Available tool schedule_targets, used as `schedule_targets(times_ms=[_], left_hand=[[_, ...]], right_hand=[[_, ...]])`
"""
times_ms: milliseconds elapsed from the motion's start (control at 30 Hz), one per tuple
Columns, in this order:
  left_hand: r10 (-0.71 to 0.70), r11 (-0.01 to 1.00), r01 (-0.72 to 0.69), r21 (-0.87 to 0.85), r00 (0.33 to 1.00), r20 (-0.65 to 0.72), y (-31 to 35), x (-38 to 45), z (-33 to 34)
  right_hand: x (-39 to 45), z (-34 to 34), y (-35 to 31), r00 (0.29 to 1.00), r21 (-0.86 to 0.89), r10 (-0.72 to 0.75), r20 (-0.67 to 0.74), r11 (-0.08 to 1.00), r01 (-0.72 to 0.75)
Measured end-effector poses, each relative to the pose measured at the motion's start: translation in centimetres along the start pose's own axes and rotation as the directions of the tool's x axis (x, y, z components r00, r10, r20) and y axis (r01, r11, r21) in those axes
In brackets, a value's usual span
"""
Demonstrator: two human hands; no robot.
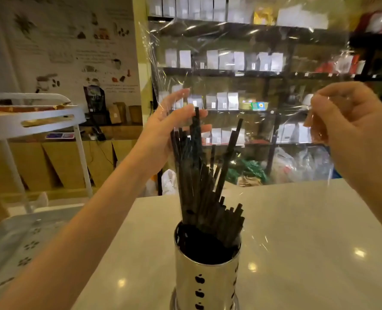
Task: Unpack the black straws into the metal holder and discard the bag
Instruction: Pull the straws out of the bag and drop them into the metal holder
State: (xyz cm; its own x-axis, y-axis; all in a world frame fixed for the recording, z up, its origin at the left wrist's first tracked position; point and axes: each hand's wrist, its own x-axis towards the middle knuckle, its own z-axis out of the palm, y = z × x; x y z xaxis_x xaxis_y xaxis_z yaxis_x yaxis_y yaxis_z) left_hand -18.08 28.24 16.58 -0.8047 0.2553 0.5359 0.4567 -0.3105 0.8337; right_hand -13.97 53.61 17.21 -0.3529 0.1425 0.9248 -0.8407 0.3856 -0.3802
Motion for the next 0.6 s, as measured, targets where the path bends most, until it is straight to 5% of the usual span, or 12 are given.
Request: schedule_targets(times_ms=[600], left_hand=[[-0.032, 0.991, 0.028, 0.13, 0.999, 0.031, 1.3, 0.8, 0.1]], right_hand=[[-0.3, 0.0, -0.2, 0.999, 0.057, 0.035, -0.014, 0.998, -0.035]])
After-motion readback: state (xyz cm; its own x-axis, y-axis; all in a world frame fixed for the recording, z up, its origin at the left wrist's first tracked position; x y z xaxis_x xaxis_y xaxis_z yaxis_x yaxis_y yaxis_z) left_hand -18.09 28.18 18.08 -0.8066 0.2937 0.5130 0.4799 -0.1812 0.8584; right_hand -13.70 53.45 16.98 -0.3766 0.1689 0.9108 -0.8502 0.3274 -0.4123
